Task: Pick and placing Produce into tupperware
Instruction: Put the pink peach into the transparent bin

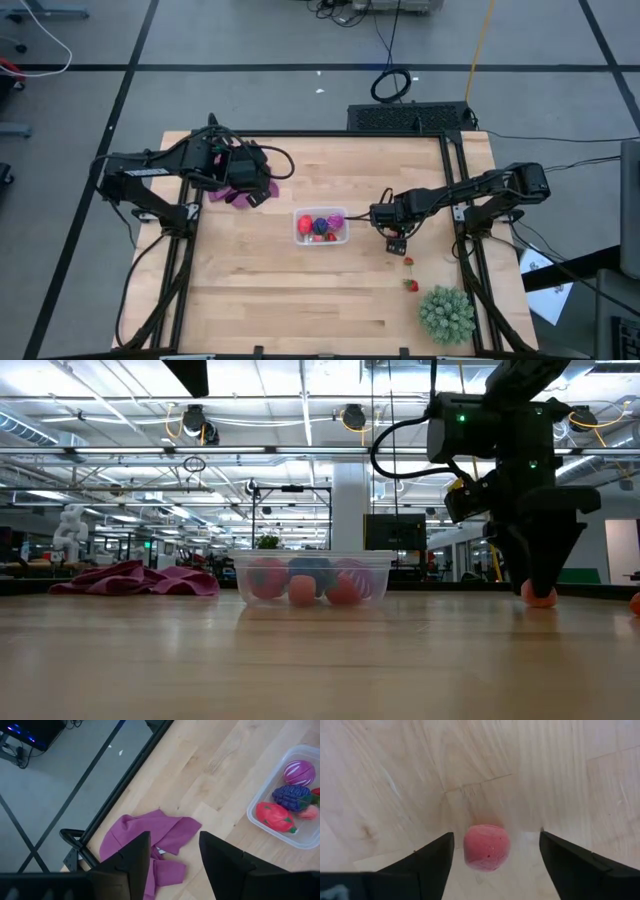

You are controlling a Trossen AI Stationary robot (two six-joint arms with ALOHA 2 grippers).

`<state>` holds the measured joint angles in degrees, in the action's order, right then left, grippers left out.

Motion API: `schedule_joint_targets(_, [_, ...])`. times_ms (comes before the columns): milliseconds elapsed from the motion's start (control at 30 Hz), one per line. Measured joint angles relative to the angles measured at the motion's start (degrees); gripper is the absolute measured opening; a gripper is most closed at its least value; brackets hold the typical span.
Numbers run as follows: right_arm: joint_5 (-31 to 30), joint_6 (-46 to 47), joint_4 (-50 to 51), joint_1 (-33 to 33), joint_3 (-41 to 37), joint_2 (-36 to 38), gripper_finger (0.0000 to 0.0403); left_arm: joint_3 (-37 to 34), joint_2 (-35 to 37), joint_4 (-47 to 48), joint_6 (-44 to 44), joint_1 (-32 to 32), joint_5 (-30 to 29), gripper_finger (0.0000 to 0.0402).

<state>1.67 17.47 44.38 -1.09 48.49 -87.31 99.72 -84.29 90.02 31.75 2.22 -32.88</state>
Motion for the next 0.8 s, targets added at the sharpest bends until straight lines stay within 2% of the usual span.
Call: schedule_joint_targets(800, [0.0, -0.1, 0.0, 0.0, 0.0, 0.0, 0.0145, 0.0, 0.0, 0.0, 0.0, 0.0, 0.0, 0.0171])
